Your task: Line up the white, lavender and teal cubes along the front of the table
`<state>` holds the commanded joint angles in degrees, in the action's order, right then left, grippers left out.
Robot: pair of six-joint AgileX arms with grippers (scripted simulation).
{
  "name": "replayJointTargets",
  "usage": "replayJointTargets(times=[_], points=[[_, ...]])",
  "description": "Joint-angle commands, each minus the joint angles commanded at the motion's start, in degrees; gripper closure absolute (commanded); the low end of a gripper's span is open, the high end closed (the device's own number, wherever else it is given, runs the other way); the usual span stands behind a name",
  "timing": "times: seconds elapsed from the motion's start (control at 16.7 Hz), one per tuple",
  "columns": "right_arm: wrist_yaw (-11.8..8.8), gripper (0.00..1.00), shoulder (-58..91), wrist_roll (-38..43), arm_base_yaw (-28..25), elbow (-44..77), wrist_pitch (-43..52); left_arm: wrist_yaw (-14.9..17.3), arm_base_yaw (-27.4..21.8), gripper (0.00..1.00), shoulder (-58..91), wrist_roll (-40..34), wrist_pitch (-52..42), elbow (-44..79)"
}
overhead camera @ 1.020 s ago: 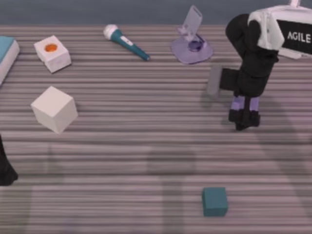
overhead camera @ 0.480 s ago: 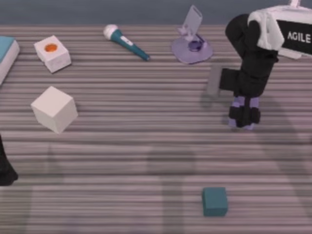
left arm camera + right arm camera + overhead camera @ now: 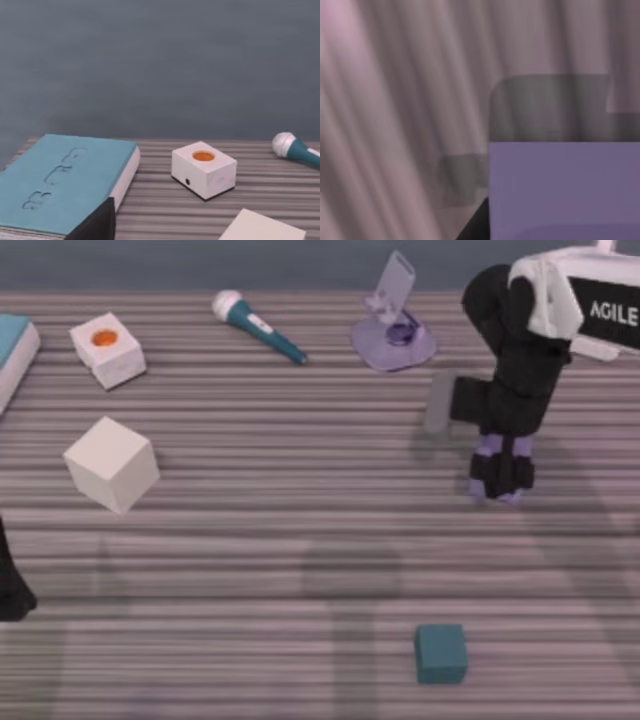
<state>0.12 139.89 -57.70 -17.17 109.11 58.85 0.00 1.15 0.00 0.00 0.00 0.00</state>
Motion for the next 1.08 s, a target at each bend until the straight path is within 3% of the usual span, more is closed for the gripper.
replayJointTargets(times=[0.36, 0.72, 0.9, 1.08], points=[[0.0, 1.0, -3.2, 0.0, -0.3, 7.7, 11.4, 0.0, 0.0, 0.0, 0.0, 0.0, 0.0, 0.0], [0.0, 1.0, -3.5, 0.2, -0.2, 8.2, 12.0, 0.0, 0.0, 0.0, 0.0, 0.0, 0.0, 0.0], [-0.1, 1.0, -6.2, 2.4, -4.1, 4.6, 10.8, 0.0, 0.0, 0.0, 0.0, 0.0, 0.0, 0.0], [-0.2, 1.0, -11.6, 7.1, -11.8, -2.8, 8.7, 0.0, 0.0, 0.0, 0.0, 0.0, 0.0, 0.0]])
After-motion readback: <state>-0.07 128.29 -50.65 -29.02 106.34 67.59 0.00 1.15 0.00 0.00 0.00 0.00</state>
